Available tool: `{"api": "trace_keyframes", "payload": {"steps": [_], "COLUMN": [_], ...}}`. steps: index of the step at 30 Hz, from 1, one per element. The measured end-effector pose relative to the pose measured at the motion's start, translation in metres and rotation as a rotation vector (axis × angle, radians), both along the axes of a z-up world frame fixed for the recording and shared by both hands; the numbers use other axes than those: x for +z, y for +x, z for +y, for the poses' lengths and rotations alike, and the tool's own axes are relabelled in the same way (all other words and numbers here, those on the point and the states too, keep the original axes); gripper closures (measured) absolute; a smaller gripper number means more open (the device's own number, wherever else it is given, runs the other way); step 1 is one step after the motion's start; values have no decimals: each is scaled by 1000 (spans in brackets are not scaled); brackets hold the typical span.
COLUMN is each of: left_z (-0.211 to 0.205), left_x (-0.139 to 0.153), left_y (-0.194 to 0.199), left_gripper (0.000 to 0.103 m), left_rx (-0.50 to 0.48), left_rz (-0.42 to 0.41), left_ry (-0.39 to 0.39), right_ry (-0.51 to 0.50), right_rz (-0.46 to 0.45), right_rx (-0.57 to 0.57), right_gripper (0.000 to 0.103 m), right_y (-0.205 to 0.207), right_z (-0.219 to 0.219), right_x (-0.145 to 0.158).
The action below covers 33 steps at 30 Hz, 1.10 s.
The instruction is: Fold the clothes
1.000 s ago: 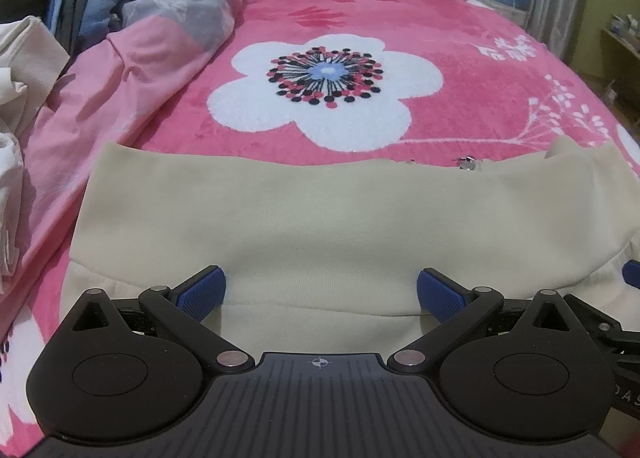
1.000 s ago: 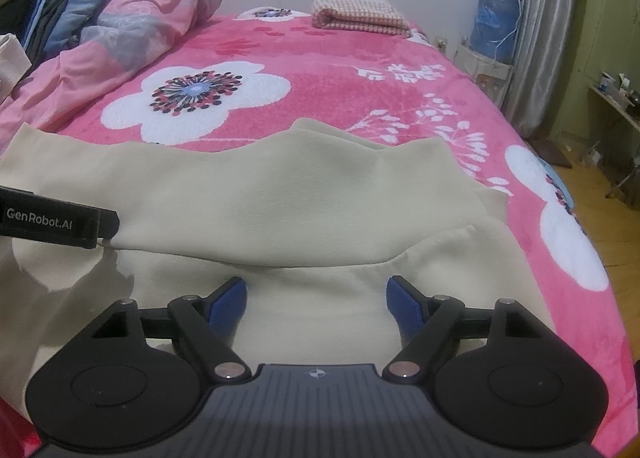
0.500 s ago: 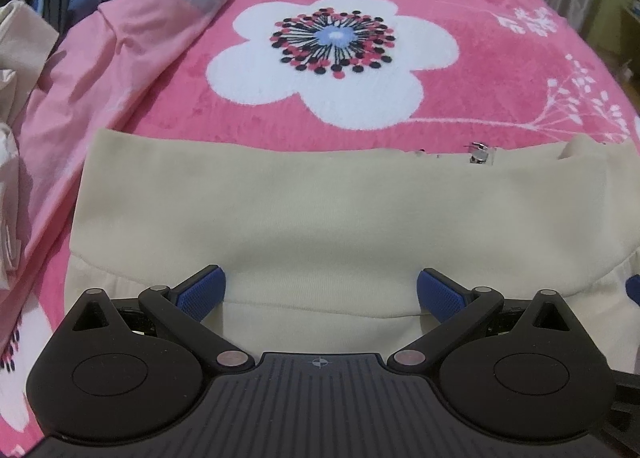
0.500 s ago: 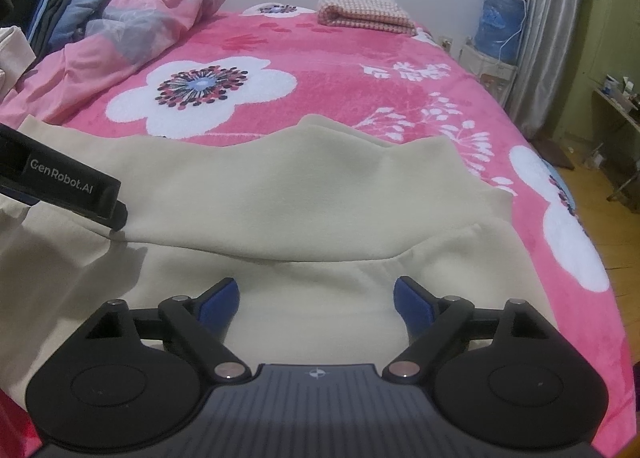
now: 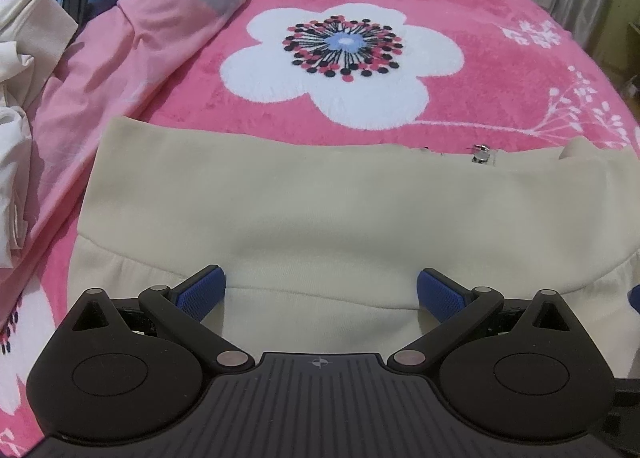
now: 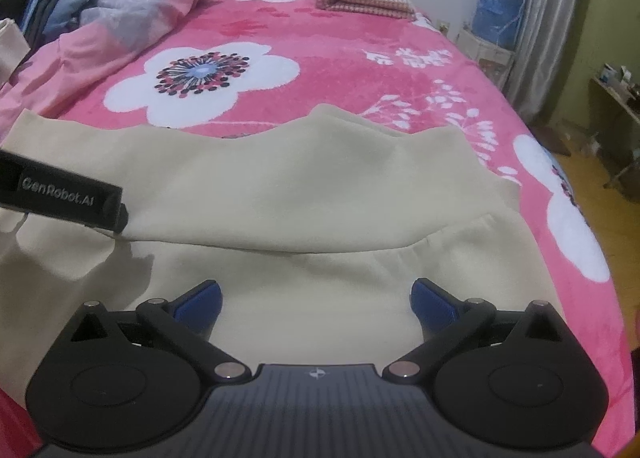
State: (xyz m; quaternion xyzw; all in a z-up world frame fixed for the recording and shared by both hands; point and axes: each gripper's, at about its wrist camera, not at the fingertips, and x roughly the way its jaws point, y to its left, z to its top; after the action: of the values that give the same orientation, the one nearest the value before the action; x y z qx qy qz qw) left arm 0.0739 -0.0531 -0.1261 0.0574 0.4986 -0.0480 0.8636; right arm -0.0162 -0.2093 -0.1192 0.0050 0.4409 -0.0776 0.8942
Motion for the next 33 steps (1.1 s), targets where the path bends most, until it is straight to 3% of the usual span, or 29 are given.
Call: {"api": "trace_keyframes", "payload": {"steps": [4,14,33], "left_z": [1,4,5], "left_x": [-1,-2,-3], "left_y": [-2,-8,-10], "left_gripper": [0,0,0], "left_rx": [-2,-18,-27], "left_rz": [-13,-50,-69], "left_ry": [-7,-15,-17], "right_ry": [8,9,3], "right_rz": [31,-25,-20], "right_rx": [2,11,29], "right_gripper": [0,0,0], "right_y": [3,-3,-1], "right_z": [-1,-1,-2], "right_x": [1,-3,-4]}}
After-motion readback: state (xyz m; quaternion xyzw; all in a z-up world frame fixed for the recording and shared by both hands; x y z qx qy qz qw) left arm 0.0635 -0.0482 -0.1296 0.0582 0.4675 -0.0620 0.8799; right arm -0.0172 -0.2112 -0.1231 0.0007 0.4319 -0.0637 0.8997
